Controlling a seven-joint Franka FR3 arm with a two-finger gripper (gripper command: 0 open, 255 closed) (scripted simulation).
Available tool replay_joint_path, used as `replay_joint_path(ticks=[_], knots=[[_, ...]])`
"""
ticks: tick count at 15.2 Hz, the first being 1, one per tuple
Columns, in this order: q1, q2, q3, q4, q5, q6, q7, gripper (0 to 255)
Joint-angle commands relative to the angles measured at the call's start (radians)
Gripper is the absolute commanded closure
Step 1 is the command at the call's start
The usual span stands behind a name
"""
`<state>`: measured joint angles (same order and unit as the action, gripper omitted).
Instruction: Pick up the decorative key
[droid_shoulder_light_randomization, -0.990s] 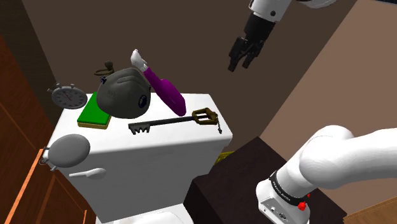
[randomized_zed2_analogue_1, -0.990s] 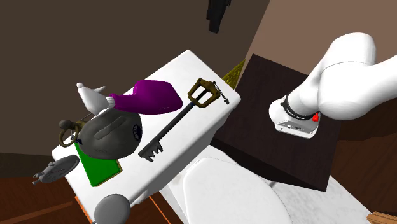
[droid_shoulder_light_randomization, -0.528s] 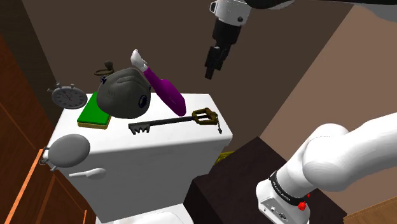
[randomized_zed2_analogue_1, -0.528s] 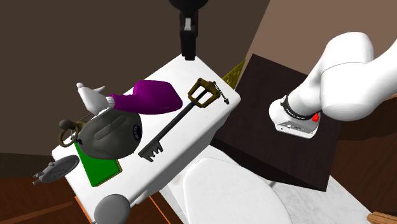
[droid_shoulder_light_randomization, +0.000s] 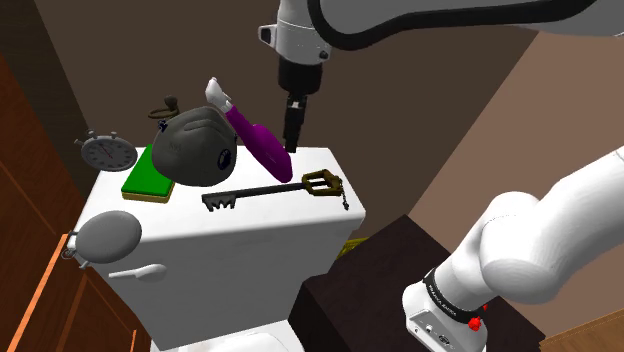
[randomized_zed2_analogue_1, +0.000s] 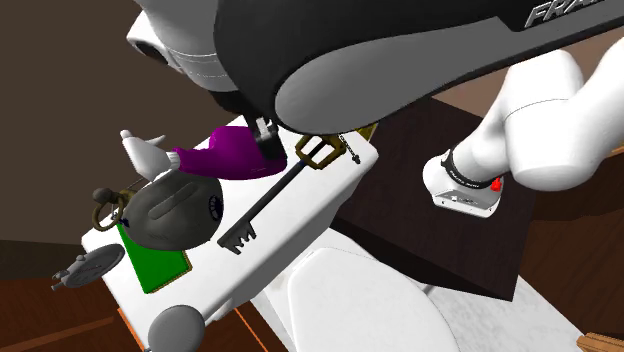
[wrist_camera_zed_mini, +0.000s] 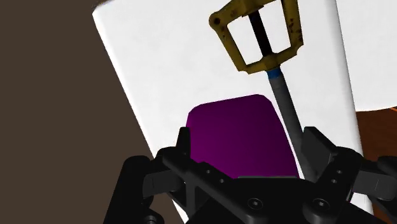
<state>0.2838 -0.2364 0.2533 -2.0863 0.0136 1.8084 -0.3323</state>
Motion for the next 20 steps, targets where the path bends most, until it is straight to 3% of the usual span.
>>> replay_joint_path(ticks=[1, 7, 17, 18, 20], knots=[[0.025, 0.04, 0.025, 0.013, -0.019, 0.011, -0.047, 0], [0.105, 0.15, 0.11, 0.041, -0.083, 0.043, -0.161, 0], [0.108, 0.18, 0.111, -0.031, -0.096, 0.142, -0.144, 0], [0.109, 0.177, 0.112, -0.036, -0.095, 0.145, -0.143, 255], [0.109, 0.172, 0.112, -0.045, -0.094, 0.149, -0.143, 255]])
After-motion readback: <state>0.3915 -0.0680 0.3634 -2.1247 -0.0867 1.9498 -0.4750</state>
